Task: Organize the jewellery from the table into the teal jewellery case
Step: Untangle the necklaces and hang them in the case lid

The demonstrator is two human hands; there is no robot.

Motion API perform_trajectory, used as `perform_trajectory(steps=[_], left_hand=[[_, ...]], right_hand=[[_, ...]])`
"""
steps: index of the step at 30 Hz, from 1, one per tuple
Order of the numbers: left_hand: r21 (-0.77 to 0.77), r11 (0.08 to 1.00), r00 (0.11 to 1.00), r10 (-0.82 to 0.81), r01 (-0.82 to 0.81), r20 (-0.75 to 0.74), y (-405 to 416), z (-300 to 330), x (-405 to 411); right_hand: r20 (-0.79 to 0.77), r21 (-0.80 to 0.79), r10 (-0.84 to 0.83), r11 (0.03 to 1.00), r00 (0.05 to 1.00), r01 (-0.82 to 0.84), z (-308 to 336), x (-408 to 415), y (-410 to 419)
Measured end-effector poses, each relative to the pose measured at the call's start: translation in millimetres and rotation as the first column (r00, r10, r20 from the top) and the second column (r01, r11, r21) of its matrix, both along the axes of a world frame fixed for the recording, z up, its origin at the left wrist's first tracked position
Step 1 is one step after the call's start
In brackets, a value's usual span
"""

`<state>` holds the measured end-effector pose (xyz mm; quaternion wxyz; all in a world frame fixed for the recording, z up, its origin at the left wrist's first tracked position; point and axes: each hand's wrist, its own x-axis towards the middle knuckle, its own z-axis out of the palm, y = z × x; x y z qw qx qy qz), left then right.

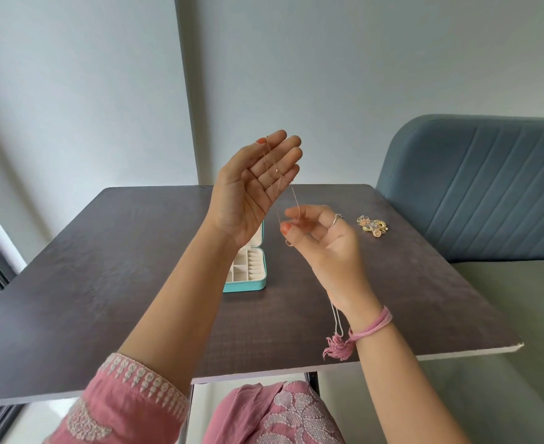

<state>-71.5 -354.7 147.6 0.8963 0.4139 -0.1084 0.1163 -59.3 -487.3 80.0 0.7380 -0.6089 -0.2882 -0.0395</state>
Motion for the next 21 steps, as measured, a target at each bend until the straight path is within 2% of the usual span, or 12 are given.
perform_trajectory(steps=[5, 9, 13, 15, 18, 21], left_hand=[[0.111, 0.993, 0.999, -0.040, 0.039, 0.015, 2, -3, 1], [0.146, 0.988, 0.998, -0.058, 0.053, 0.027, 3, -5, 2], [0.172, 0.985, 0.999, -0.024, 0.019, 0.030, 2, -5, 5], [0.241, 0.970, 1.000, -0.016, 0.011, 0.019, 3, -6, 6], [0.422, 0.906, 1.000, 0.003, -0.006, 0.007, 6, -8, 6], [0.553, 0.833, 1.000, -0.021, 0.022, -0.008, 8, -11, 4]], right_hand=[[0.148, -0.064, -0.086, 0.993, 0.985, 0.097, 5, -2, 0], [0.164, -0.084, -0.065, 0.993, 0.984, 0.080, 10, -5, -4], [0.203, -0.208, -0.056, 0.973, 0.977, 0.099, 15, -7, -9], [0.222, -0.267, -0.053, 0.957, 0.974, 0.113, 22, -9, -13], [0.243, -0.357, -0.067, 0.921, 0.968, 0.153, 37, -10, -19], [0.185, -0.414, -0.025, 0.905, 0.982, 0.101, 51, -5, -23]])
